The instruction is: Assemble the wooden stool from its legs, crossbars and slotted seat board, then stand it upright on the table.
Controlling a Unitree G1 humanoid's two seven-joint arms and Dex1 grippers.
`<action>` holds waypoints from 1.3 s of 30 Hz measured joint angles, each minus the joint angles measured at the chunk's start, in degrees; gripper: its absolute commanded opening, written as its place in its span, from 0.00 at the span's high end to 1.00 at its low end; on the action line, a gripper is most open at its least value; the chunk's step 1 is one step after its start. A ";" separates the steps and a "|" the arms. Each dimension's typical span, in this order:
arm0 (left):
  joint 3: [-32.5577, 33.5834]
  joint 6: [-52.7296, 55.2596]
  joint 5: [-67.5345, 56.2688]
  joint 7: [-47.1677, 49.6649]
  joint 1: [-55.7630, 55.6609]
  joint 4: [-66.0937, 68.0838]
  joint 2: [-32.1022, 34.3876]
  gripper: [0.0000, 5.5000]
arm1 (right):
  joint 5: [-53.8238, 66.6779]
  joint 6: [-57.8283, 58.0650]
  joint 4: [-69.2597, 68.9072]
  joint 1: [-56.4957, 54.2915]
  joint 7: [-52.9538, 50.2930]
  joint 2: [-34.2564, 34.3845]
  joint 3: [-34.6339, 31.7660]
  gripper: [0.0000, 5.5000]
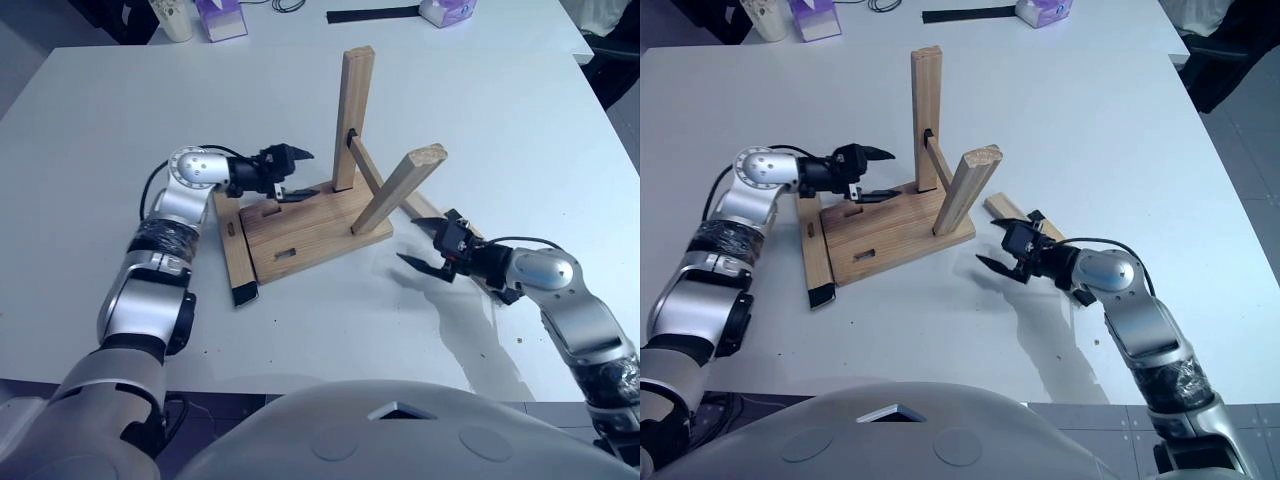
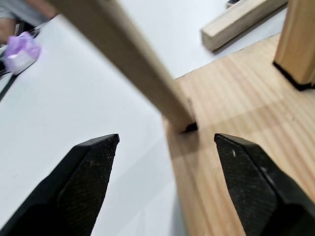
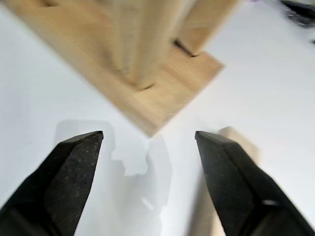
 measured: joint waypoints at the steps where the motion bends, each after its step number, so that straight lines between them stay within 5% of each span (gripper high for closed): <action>1: 0.38 -0.19 0.05 0.13 -0.04 0.05 1.03 0.35 | 0.32 0.74 -1.52 0.56 0.77 -0.47 0.16 0.38; 9: 0.85 -4.75 3.32 2.25 1.79 0.59 6.15 0.35 | 2.32 3.78 -6.82 4.55 0.83 0.07 2.78 0.38; 19: -5.43 -16.10 14.66 20.21 -2.96 15.00 2.94 0.35 | 1.85 4.46 -4.96 4.79 -1.83 3.41 6.55 0.38; 28: -5.34 -15.80 9.95 11.87 -1.92 12.48 2.49 0.35 | -1.91 4.24 0.35 3.14 -8.47 8.50 8.72 0.38; 39: -6.53 -4.12 0.39 -0.76 8.93 -10.26 2.73 0.35 | -3.72 4.50 4.98 0.92 -15.43 12.43 5.63 0.38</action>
